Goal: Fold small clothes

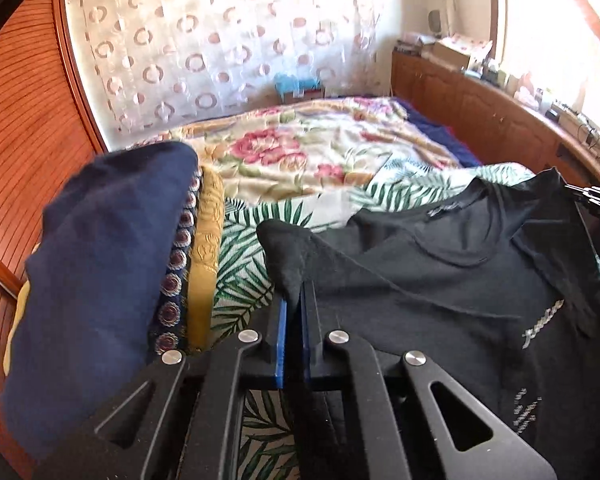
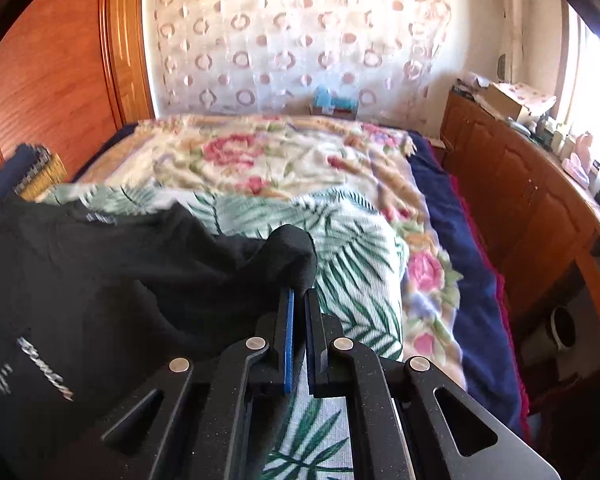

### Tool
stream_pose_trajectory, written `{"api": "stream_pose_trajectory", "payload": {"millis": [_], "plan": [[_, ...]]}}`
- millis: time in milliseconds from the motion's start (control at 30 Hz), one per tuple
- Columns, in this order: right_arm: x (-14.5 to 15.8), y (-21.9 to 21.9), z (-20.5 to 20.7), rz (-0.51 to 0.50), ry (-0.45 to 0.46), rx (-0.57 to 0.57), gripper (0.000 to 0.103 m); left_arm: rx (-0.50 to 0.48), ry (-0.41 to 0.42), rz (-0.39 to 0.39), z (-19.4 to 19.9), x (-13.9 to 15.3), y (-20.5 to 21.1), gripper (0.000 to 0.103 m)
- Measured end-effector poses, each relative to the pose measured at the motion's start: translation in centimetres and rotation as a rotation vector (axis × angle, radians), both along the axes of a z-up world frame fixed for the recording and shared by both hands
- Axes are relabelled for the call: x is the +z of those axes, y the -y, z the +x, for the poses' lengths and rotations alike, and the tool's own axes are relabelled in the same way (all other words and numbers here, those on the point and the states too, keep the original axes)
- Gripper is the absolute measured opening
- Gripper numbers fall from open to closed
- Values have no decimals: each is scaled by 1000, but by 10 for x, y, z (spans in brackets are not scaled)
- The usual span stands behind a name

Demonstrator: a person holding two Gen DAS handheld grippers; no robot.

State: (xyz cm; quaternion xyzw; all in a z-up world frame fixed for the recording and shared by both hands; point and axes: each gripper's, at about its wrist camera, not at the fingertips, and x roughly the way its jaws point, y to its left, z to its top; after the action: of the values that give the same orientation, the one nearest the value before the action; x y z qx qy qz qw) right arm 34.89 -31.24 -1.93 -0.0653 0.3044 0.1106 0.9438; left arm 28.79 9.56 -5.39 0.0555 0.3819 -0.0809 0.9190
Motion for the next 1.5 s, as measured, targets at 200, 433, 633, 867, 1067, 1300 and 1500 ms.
{"api": "stream_pose_trajectory", "payload": {"millis": [200, 433, 633, 867, 1067, 1300, 1500], "plan": [[27, -7, -31, 14, 57, 41, 4, -40, 82, -43, -32, 30, 2, 6], [52, -1, -101, 38, 117, 86, 4, -81, 173, -82, -106, 60, -2, 6], [55, 21, -174, 62, 138, 112, 4, -69, 213, -99, -178, 65, -19, 6], [46, 51, -257, 54, 107, 144, 4, -31, 172, -107, -244, 48, -41, 6], [35, 66, -297, 45, 35, 167, 4, -7, 132, -100, -276, 22, -40, 6], [-3, 67, -307, 54, -74, 152, 4, 8, 48, -112, -288, -23, -42, 6], [-27, 52, -296, 24, -152, 141, 4, 2, 14, -154, -291, -32, -45, 6]]}}
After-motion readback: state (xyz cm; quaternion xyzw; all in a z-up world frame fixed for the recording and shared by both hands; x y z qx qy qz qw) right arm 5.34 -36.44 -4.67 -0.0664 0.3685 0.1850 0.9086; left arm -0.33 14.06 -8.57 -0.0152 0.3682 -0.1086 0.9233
